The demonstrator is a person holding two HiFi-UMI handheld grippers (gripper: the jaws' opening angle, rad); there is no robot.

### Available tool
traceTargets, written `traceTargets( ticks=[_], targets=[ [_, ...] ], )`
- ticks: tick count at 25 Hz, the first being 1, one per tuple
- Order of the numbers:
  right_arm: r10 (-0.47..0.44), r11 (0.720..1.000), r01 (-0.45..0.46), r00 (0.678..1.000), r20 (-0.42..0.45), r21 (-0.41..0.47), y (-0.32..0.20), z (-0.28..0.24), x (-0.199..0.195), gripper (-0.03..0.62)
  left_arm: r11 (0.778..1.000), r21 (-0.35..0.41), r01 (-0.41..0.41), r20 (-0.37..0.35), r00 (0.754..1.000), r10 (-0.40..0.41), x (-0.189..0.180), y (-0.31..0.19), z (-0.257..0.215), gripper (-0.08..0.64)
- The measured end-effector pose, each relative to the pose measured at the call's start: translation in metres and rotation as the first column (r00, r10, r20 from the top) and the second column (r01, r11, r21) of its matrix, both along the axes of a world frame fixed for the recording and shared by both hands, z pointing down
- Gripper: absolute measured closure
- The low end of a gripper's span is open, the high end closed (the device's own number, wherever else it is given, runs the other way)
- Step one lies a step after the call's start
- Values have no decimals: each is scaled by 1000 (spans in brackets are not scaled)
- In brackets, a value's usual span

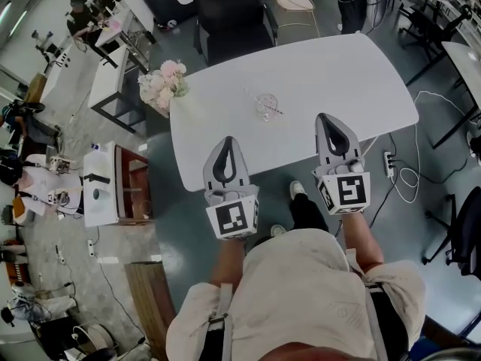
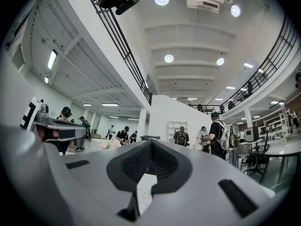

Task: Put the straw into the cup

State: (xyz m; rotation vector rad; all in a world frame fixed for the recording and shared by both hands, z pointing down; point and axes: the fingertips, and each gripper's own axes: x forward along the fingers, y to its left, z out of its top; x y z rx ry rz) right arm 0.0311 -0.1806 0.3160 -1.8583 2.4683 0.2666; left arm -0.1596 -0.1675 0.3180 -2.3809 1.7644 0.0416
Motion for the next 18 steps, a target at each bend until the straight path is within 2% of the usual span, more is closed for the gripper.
traceTargets(
  ticks=[18],
  targets=[
    [21,1000,-21,1000,-18,-5,-13,1,-4,591,1000,0,7,-11,1000,-7,-12,-14,5,555]
  ],
)
